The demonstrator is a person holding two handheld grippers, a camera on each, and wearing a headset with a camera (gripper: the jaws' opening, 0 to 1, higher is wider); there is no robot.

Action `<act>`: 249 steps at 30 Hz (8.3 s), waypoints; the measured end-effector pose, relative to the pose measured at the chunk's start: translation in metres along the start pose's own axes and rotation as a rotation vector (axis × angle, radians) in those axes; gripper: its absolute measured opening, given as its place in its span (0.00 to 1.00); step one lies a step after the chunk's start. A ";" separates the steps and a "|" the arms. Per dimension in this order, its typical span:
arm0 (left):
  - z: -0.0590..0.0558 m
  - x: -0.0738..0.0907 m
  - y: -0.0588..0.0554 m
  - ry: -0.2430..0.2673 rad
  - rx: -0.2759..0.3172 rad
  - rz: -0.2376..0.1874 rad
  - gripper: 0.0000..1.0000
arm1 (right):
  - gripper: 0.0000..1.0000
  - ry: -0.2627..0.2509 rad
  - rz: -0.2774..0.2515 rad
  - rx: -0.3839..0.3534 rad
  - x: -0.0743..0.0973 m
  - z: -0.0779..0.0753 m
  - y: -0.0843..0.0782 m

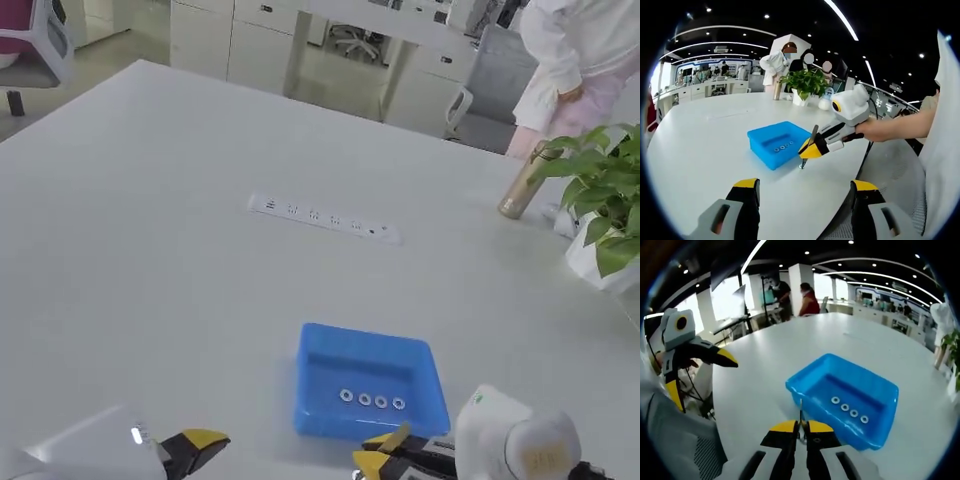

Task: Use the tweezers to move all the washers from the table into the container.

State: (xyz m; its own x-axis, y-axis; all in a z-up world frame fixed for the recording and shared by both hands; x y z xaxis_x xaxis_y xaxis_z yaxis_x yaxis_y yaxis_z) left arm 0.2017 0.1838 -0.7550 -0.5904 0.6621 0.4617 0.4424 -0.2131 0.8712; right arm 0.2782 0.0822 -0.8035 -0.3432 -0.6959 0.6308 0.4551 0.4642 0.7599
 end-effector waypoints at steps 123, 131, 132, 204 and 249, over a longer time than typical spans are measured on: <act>-0.066 -0.007 0.050 0.261 0.100 -0.188 0.95 | 0.03 0.191 -0.053 -0.005 -0.048 -0.064 0.065; -0.064 -0.005 0.047 0.271 0.117 -0.186 0.95 | 0.03 0.196 -0.031 0.031 -0.056 -0.052 0.063; -0.065 -0.005 0.047 0.270 0.116 -0.186 0.95 | 0.03 0.195 -0.029 0.034 -0.055 -0.049 0.062; -0.094 -0.028 0.057 -0.013 0.100 -0.182 0.59 | 0.04 0.190 -0.118 0.054 0.085 -0.009 -0.017; -0.137 -0.081 0.051 -0.358 -0.321 0.066 0.02 | 0.04 0.288 0.320 0.615 0.087 0.030 -0.072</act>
State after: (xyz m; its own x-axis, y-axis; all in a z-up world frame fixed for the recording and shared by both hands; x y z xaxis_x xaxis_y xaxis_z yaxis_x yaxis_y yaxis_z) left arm 0.1796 0.0207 -0.7251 -0.2736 0.8335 0.4799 0.2065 -0.4364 0.8757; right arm 0.1910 0.0047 -0.7988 -0.0046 -0.5524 0.8336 -0.0740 0.8315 0.5506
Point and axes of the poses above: the centre of the closed fingertips' face, and the gripper's own axes: x roughly backward along the fingers, z roughly to its left, y roughly out of its top, the point moved 2 cm from there along x, roughly backward along the fingers, and after that the axes turned 6 degrees about y, right-handed, at the moved point
